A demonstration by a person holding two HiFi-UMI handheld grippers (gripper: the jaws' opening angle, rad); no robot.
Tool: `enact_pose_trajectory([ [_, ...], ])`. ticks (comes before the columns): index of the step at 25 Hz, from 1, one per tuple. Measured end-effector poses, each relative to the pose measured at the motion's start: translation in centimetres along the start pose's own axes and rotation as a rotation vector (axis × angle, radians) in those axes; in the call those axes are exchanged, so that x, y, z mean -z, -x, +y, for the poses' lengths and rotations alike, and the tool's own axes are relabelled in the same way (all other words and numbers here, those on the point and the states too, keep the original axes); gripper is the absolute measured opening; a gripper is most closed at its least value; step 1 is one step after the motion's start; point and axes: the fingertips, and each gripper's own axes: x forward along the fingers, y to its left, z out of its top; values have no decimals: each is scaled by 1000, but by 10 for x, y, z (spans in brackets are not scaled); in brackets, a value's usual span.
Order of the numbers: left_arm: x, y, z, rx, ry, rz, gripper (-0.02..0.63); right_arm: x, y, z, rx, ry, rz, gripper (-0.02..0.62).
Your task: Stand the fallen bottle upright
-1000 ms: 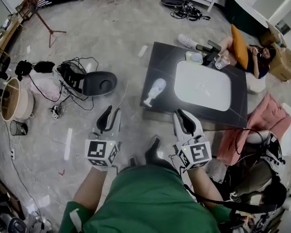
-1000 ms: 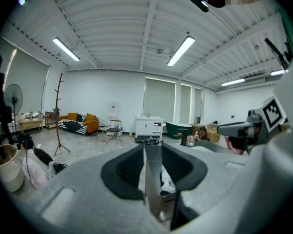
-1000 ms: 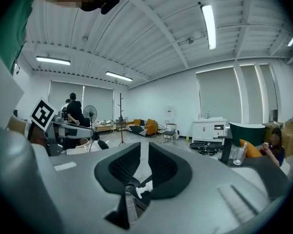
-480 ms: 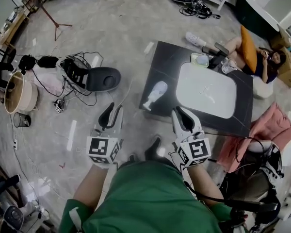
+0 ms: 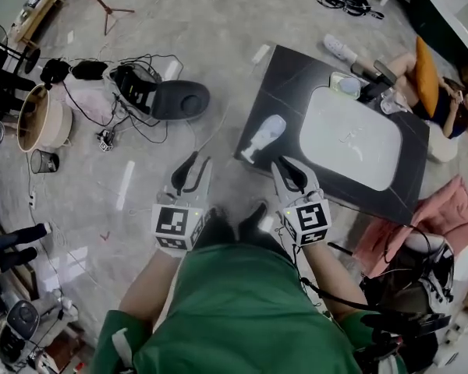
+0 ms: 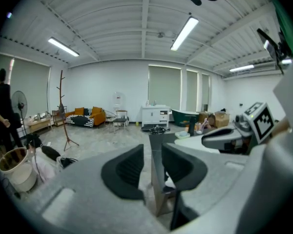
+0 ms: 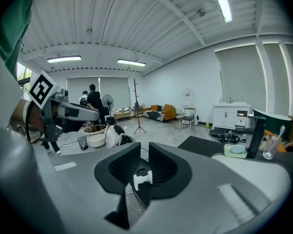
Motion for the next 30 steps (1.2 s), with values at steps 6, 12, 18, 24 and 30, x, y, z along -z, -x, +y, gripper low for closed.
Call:
enact_pose_trajectory([
  [6, 37, -16, 10, 35, 19, 81, 114, 53, -42, 13, -58, 27, 139, 51],
  [12, 70, -34, 12, 124, 22, 143, 114, 98, -78, 20, -52, 39, 230, 51],
  [18, 91, -37, 21, 166, 41, 184, 114, 135, -109, 26, -43, 41, 305, 51],
  [24, 100, -35, 34, 172, 52, 206, 114, 154, -121, 29, -36, 58, 354, 54],
  [30, 99, -37, 36, 183, 48, 208, 114, 162, -126, 30, -30, 87, 373, 54],
])
